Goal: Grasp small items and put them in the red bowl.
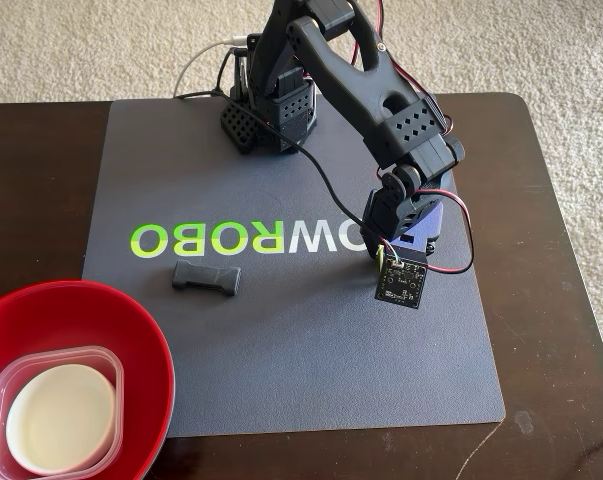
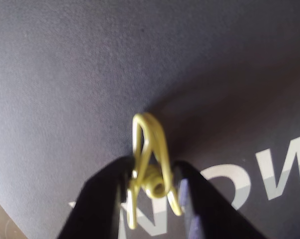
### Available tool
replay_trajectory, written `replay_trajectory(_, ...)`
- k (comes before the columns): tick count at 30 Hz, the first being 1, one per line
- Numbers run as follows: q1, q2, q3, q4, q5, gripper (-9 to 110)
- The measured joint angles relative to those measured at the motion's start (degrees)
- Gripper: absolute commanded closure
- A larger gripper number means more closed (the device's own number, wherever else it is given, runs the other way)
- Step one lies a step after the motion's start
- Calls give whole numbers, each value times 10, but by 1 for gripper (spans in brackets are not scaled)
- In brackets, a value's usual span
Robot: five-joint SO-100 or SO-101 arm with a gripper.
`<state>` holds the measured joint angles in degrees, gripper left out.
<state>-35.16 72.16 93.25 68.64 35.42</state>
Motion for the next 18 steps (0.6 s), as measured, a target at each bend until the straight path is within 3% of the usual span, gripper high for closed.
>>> replay_trajectory(10, 21, 56, -10, 23, -35, 102)
replay_trajectory(18, 200, 97, -266, 205, -138, 102)
